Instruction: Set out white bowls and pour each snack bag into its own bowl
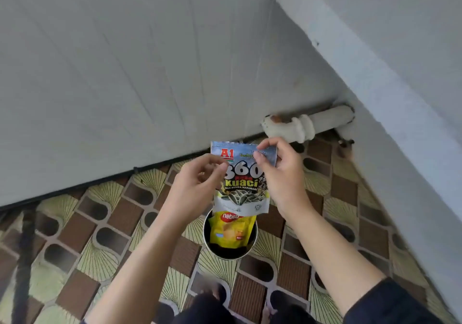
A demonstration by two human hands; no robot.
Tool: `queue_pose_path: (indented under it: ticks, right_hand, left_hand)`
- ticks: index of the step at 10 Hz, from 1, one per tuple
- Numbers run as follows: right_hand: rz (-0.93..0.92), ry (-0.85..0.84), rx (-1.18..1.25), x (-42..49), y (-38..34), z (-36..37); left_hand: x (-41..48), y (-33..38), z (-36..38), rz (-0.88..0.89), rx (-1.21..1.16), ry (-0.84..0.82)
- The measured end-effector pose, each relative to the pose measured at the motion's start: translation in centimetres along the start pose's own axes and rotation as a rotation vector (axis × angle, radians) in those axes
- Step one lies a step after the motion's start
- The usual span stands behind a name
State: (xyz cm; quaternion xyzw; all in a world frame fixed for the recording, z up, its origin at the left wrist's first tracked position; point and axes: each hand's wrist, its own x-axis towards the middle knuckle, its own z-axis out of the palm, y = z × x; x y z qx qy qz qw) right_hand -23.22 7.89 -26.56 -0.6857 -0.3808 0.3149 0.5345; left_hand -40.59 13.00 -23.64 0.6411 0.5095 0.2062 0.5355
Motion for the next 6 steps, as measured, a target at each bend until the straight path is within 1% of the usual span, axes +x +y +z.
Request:
queue_pose_path:
  ticks: [2, 3, 4, 5, 6]
  right_hand:
    - [0.184, -0.046, 0.036, -1.1, 20.1, 4.8]
    - [0.219, -0.079, -0.002, -1.9, 28.0, 6.6]
    - [0.299, -0.155, -0.077, -2.8, 33.9, 8.0]
    - [0.310, -0.187, -0.189, -3.7, 36.6, 8.8]
    - [0.395, -0.197, -0.167, -3.8, 35.4, 8.9]
  left_hand:
    - [4.1, -17.0, 6.6, -0.156, 0.069, -0.035]
    - [5.2, -23.7, 8.5, -0.193, 0.101, -0.054]
    - [5.2, -27.7, 9.6, -0.240, 0.091, -0.112]
    - [4.5, -28.8, 10.1, -0.252, 0.089, -0.167]
    - [3.5, -27.6, 10.0, -0.262, 0.056, -0.146]
